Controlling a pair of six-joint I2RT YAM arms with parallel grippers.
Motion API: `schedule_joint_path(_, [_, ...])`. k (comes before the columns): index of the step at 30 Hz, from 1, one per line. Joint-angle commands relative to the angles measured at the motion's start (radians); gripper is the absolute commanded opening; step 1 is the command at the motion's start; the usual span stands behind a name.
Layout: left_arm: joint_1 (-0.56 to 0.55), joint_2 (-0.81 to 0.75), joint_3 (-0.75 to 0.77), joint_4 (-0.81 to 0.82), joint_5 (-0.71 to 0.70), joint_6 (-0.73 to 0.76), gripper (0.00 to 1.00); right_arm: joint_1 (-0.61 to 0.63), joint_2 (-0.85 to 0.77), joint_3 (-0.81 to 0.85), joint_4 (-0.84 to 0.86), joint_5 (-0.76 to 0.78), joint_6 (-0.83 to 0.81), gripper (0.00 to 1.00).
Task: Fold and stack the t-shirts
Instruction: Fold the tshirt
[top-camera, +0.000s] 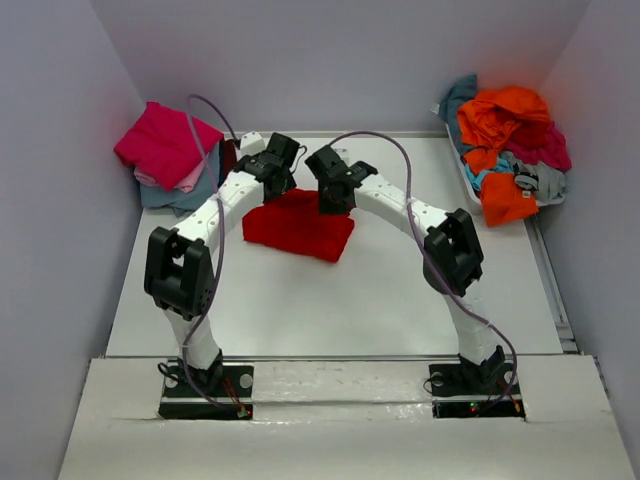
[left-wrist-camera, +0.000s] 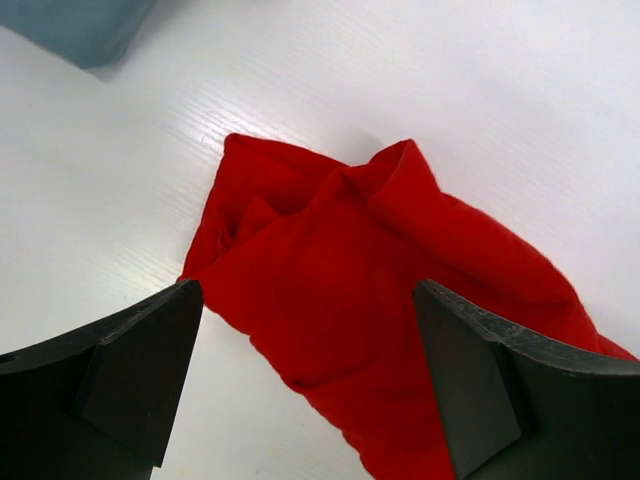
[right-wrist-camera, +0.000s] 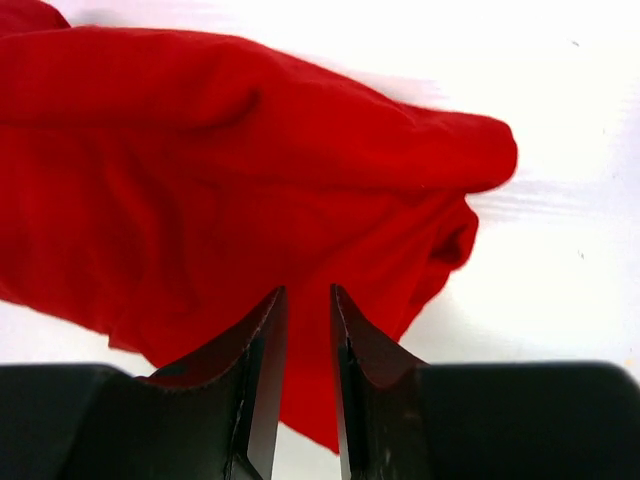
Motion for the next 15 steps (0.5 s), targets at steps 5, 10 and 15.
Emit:
schedule_joint_path(5, [0.000,-0.139,-0.184,0.052,0.031,0.005,0.99,-0.042,0.101,0.095,0.011,0.008,-0.021,0.30])
schedule_joint_path(10, [0.000,-0.144,-0.281,0.096,0.083,-0.003,0.99,-0.062,0.146,0.132,0.007,0.007,-0.016,0.30])
schedule_joint_path(15, [0.000,-0.112,-0.301,0.127,0.099,0.006,0.99,-0.062,0.166,0.157,-0.014,-0.002,-0.006,0.29])
